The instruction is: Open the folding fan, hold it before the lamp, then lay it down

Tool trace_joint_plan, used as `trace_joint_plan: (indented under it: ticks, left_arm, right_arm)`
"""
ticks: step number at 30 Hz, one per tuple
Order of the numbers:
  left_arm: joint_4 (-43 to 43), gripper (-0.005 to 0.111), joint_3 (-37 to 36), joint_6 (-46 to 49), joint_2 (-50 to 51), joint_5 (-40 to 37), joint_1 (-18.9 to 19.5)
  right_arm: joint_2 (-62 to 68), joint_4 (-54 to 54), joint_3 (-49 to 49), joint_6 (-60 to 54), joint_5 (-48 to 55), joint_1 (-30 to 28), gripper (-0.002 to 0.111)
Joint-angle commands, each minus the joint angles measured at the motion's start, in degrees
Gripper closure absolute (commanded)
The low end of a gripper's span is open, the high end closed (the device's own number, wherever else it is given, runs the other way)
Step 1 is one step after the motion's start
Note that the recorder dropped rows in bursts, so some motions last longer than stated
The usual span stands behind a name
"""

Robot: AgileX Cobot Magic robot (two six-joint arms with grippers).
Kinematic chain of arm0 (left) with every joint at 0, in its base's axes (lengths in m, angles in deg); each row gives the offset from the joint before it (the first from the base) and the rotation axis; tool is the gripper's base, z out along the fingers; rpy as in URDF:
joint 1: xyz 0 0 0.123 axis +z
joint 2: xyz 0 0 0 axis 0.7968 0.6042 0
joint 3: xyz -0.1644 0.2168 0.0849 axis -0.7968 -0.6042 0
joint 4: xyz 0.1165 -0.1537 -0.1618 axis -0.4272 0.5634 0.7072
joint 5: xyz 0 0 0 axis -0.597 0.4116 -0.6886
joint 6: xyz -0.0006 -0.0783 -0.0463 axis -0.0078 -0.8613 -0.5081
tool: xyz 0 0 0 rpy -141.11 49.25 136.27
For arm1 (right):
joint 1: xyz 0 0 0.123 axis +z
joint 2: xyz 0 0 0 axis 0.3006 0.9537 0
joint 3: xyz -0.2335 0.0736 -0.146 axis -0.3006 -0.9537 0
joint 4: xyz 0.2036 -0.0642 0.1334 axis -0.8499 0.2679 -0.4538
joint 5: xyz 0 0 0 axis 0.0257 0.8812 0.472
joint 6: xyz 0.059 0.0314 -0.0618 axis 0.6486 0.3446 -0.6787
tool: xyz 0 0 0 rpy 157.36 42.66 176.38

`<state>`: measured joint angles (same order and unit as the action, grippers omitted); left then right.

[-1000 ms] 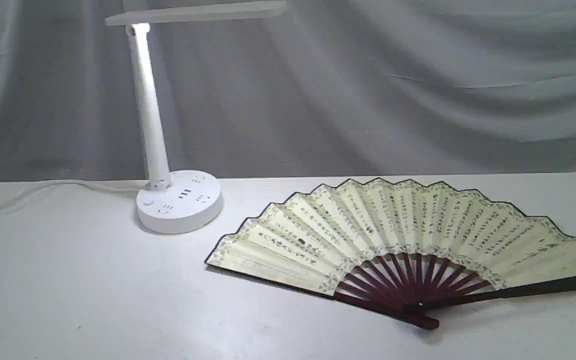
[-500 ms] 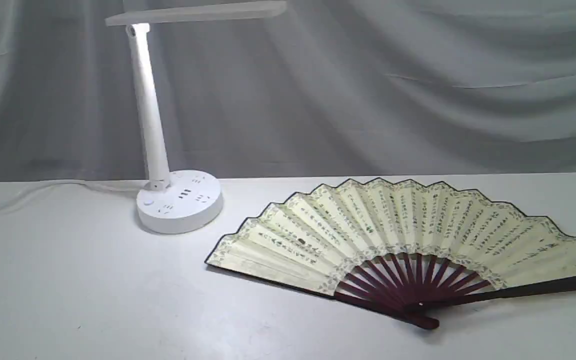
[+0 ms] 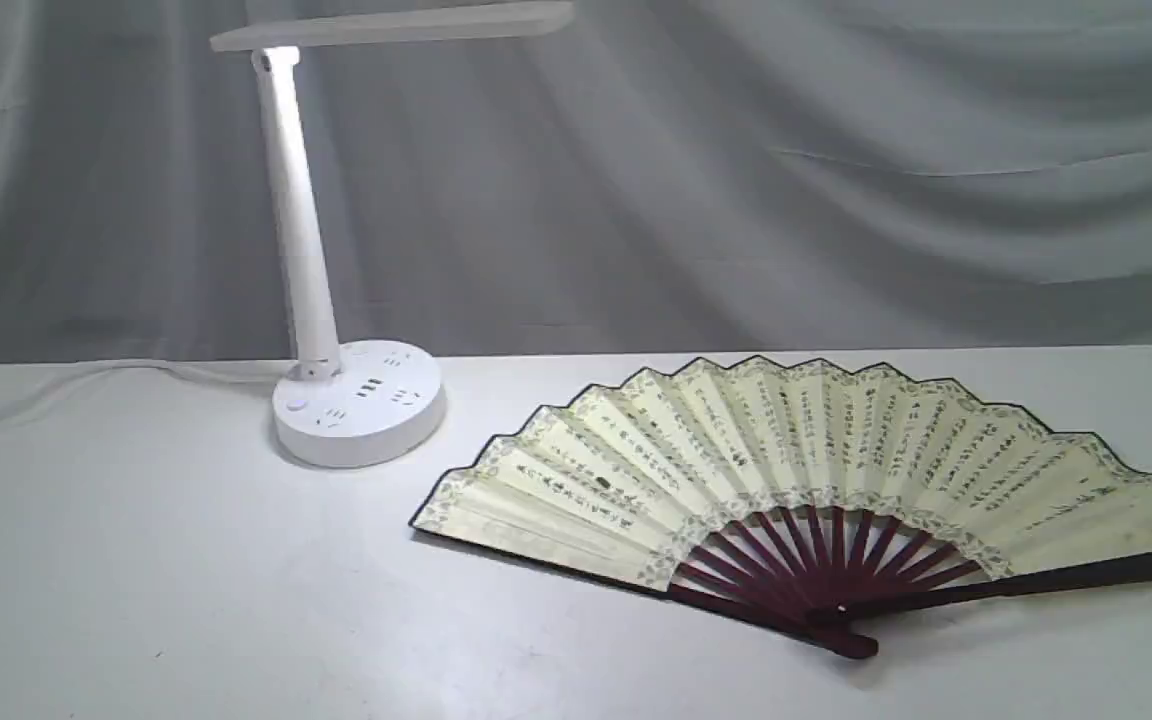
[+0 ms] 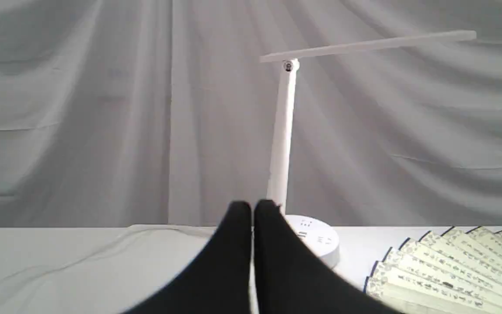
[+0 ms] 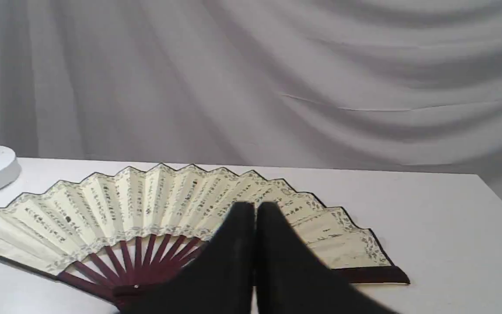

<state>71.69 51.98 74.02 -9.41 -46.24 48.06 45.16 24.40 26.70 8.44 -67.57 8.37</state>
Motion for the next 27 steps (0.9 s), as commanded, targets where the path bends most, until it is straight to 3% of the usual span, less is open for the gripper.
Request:
trace_joint_plan:
  ticks: [1, 7, 27]
  left_arm:
    - [0.31, 0.107, -4.2, -0.41, -0.14, 4.75, 0.15]
    - [0.31, 0.107, -11.52, -0.41, -0.14, 8.43, 0.15]
    - [0.32, 0.107, -11.52, -0.52, -0.14, 2.62, 0.15]
  right_arm:
    - [-0.25, -0.53, -4.24, 0.43, -4.78, 0.1, 0.108]
    - [-0.25, -0.53, -10.08, 0.31, -9.7, 0.1, 0.108]
    - [-0.25, 6.42, -10.08, -0.23, -5.96, 0.1, 0.108]
